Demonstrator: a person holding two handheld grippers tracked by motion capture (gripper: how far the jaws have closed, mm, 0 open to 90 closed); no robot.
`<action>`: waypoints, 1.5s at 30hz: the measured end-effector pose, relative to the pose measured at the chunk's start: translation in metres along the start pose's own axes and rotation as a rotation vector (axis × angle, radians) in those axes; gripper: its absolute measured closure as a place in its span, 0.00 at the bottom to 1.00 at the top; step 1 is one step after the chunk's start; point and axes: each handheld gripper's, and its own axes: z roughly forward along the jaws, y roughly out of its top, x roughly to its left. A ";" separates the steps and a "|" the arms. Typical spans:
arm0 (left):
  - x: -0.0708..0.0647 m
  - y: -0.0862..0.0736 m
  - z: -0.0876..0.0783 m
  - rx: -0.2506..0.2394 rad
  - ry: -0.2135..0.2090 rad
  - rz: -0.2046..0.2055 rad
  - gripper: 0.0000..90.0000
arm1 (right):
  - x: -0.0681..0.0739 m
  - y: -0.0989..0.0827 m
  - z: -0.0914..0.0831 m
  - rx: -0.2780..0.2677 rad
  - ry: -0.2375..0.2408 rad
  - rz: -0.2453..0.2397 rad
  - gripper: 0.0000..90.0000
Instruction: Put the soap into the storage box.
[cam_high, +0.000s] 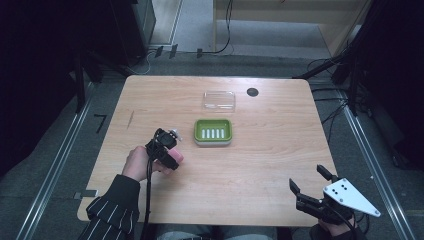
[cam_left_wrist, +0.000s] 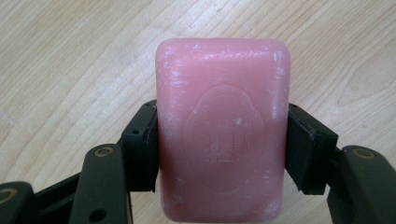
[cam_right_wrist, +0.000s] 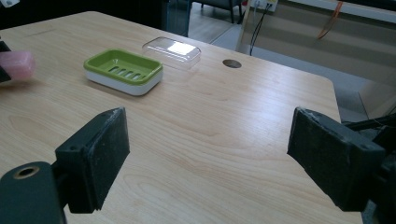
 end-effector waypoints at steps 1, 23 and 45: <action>0.000 0.002 0.000 0.000 -0.002 0.005 0.43 | 0.000 0.000 0.000 0.000 0.000 0.000 0.14; 0.001 0.026 -0.013 -0.003 -0.014 0.101 0.43 | 0.000 0.000 0.000 -0.001 -0.002 0.004 0.14; -0.001 0.049 -0.023 -0.009 -0.022 0.185 0.43 | 0.000 0.000 0.000 0.001 -0.002 0.000 0.14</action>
